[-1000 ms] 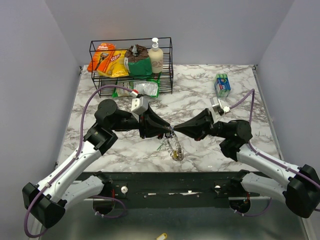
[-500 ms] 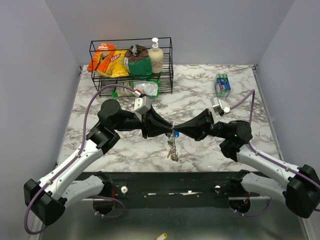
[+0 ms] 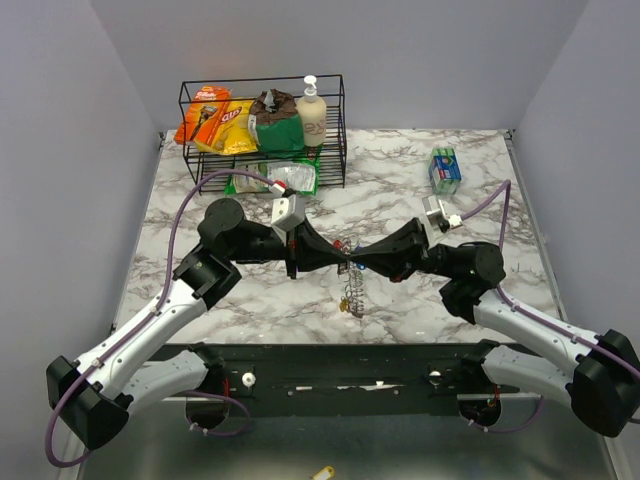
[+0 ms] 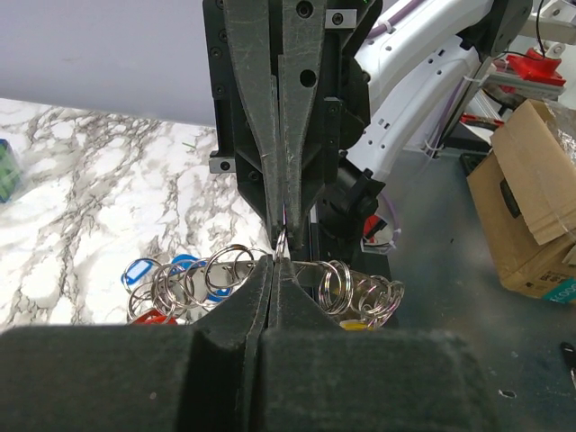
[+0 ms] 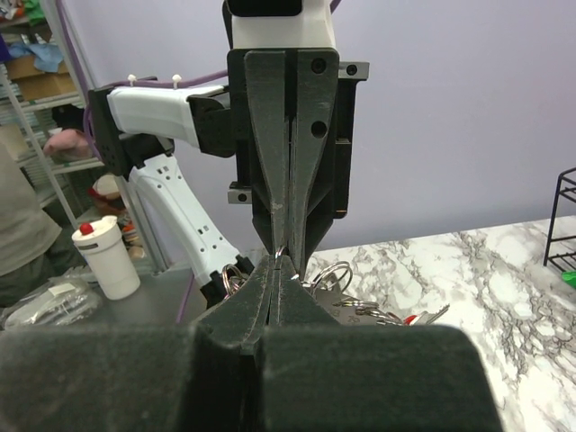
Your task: Put the keys on the keyring
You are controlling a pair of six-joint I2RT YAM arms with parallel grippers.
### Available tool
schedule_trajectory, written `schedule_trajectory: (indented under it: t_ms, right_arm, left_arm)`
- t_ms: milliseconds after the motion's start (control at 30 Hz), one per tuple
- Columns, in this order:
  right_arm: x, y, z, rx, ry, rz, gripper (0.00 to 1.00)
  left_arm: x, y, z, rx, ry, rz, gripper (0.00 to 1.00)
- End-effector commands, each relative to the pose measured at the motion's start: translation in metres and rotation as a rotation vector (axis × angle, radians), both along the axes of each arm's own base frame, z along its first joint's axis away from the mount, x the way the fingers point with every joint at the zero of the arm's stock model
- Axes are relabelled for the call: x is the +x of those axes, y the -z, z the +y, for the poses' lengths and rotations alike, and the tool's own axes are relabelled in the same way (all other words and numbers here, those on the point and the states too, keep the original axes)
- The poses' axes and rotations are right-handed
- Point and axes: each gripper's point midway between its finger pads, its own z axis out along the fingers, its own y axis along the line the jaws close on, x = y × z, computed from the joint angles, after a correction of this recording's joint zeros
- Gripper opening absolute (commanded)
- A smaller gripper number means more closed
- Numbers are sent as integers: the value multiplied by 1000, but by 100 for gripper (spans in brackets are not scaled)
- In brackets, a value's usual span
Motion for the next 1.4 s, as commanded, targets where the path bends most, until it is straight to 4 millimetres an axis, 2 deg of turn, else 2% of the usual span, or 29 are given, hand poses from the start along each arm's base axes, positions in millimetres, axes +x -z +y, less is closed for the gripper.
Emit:
schedule_trajectory:
  t_ms: [0, 33, 133, 267, 300, 367, 400, 567, 600, 700, 900, 1067, 1267, 1367]
  right_arm:
    - [-7, -20, -7, 64, 10, -62, 1]
    - [-6, -18, -6, 55, 12, -60, 1]
    - [-3, -11, -4, 28, 17, -45, 1]
    - [1, -2, -2, -19, 40, -34, 12]
    - [3, -2, -2, -26, 49, -38, 20]
    - [6, 3, -2, -56, 68, -39, 26]
    - [7, 1, -2, -58, 77, -47, 34]
    - [13, 9, -5, -105, 136, -60, 58]
    - [16, 10, -6, -109, 153, -60, 65]
    - [19, 12, -8, -123, 183, -59, 75]
    - [25, 22, -12, -147, 232, -40, 84]
    - [28, 35, -11, -188, 234, -26, 87]
    - [28, 46, -6, -227, 211, -32, 88]
    - [25, 44, -3, -233, 178, -53, 88]
  left_arm:
    - [6, -7, -2, 13, -45, -28, 0]
    - [7, -10, -1, 16, -53, -36, 0]
    - [12, -2, 1, 72, -86, -39, 0]
    - [15, 6, 6, 161, -115, -40, 0]
    - [18, 9, 6, 179, -121, -58, 0]
    - [18, 11, 8, 221, -141, -47, 0]
    - [21, 14, 9, 241, -148, -83, 0]
    - [25, 21, 14, 336, -195, -110, 0]
    - [29, 23, 16, 356, -219, -116, 0]
    - [34, 30, 19, 409, -261, -144, 0]
    - [44, 39, 26, 477, -351, -207, 0]
    - [49, 46, 33, 524, -414, -255, 0]
    - [41, 53, 31, 534, -368, -288, 0]
    - [30, 51, 28, 510, -297, -310, 0]
